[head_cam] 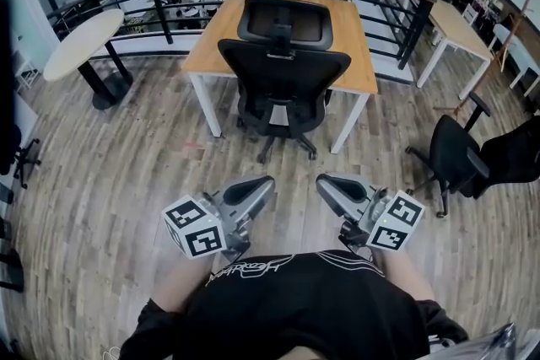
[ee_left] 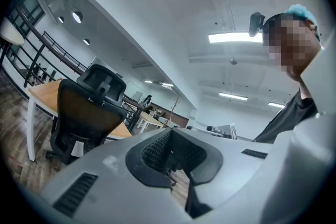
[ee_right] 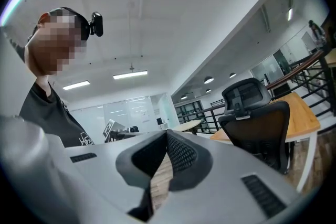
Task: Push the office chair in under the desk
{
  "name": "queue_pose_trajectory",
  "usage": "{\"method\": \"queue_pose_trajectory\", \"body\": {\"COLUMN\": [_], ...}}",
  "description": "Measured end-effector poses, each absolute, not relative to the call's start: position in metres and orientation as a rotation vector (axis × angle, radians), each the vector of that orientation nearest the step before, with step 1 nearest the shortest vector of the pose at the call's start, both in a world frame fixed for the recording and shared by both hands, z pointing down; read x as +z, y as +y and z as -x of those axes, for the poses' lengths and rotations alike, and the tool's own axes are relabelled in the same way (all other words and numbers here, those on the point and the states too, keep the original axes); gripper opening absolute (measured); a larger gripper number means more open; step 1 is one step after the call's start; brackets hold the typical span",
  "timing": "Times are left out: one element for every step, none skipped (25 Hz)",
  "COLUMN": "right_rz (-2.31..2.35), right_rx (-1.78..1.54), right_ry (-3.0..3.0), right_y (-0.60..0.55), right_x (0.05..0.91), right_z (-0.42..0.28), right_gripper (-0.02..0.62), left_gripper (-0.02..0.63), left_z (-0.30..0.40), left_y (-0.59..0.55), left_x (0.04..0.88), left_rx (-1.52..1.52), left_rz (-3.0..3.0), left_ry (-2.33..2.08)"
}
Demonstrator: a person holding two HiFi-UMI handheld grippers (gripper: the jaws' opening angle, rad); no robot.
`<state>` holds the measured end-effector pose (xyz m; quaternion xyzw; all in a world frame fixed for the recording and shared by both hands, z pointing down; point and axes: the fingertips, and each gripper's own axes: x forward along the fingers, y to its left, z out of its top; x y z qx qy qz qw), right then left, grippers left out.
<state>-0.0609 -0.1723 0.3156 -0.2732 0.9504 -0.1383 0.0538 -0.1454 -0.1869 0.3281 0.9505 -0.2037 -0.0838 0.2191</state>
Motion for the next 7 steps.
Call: {"method": "queue_pose_trajectory", "body": {"right_rz": [0.837, 0.845, 0.854, 0.862, 0.868, 0.873, 0.877], "right_rx": [-0.411, -0.401, -0.394, -0.390, -0.391, -0.394, -0.397], "right_ry": [2.886, 2.881, 2.874, 2.867, 2.860, 2.853, 2.846], "right_y": [-0.1713, -0.1707, -0.1704, -0.1705, -0.1707, -0.1710, -0.1712], "right_x": [0.3133, 0.3111, 0.3093, 0.3083, 0.3079, 0.3078, 0.3078], "right_z": [0.0602, 0.0589, 0.0572, 0.0556, 0.0543, 0.0534, 0.0525], "right_gripper": [0.040, 0.040, 0.040, 0.040, 0.040, 0.040, 0.040], "left_gripper": [0.008, 0.008, 0.008, 0.008, 0.008, 0.008, 0.008], "left_z": [0.1456, 0.1457, 0.1456, 0.1454, 0.1453, 0.1450, 0.1448], "left_y": [-0.1864, -0.1859, -0.1855, -0.1851, -0.1846, -0.1842, -0.1837], "left_x": [0.3265, 0.3252, 0.3245, 0.3243, 0.3245, 0.3248, 0.3251], "left_rx": [-0.239, -0.245, -0.251, -0.257, -0.261, -0.265, -0.270], "left_rz": [-2.635, -2.639, -2.641, -2.639, -2.636, -2.634, -2.631], "left_ry": [-0.558, -0.555, -0.556, -0.559, -0.562, -0.566, -0.569]}}
